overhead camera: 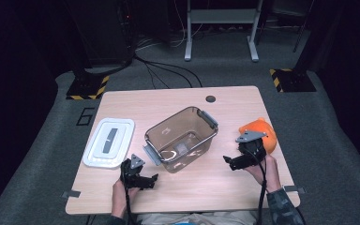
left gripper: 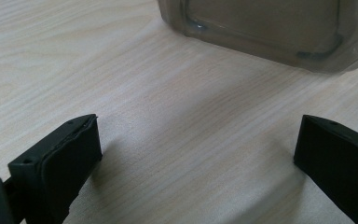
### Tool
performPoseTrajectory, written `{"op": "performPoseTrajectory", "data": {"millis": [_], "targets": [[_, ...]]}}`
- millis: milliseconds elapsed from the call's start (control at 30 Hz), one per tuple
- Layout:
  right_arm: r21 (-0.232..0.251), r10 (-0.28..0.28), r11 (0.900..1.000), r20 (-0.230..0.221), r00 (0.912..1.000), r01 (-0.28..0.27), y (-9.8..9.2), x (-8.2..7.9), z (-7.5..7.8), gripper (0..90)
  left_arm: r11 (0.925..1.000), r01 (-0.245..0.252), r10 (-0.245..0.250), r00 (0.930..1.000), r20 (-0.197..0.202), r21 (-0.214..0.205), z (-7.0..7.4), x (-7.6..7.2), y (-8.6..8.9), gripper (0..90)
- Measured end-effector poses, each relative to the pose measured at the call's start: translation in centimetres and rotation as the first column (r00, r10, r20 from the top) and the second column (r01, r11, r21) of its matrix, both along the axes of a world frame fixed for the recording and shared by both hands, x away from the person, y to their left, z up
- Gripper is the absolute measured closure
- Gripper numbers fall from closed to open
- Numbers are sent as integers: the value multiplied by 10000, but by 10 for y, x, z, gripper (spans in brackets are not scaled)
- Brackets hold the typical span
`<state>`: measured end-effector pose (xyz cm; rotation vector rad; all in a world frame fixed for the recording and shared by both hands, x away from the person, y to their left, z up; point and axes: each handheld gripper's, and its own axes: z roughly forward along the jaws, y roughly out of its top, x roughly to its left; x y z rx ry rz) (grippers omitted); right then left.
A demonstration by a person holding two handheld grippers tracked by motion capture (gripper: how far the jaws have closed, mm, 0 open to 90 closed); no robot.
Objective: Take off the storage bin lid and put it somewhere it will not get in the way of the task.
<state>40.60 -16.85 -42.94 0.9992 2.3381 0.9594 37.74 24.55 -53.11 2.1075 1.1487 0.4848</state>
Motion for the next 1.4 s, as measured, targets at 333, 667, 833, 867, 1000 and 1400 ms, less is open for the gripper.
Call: {"op": "performPoseTrajectory", "data": {"millis": [333, 667, 833, 867, 1000, 1400], "targets": [[31, -326, 9995, 149, 9994, 326, -23, 14, 20, 0, 10000, -16, 16, 10000, 25, 6, 0, 1, 0, 3], [-239, -1030, 9944, 141, 9946, 1033, -44, 35, 32, 0, 10000, -90, 90, 10000, 37, -28, 0, 2, 0, 2], [-116, -1361, 9906, 123, 9906, 1363, -56, 45, 36, 0, 10000, -68, 68, 10000, 26, 1, 0, 2, 0, 2], [-87, -1445, 9895, 74, 9895, 1446, -58, 48, 35, 0, 10000, -88, 89, 10000, 32, -21, 0, 2, 0, 2], [-14, -1703, 9854, -167, 9852, 1703, -66, 56, 31, 0, 10000, -77, 77, 10000, 16, 18, 0, 2, 0, 2], [-765, -2560, 9654, -960, 9619, 2493, -76, 77, 10, 0, 9999, -103, 103, 9999, 20, 9, 0, 2, 0, 4]]}}
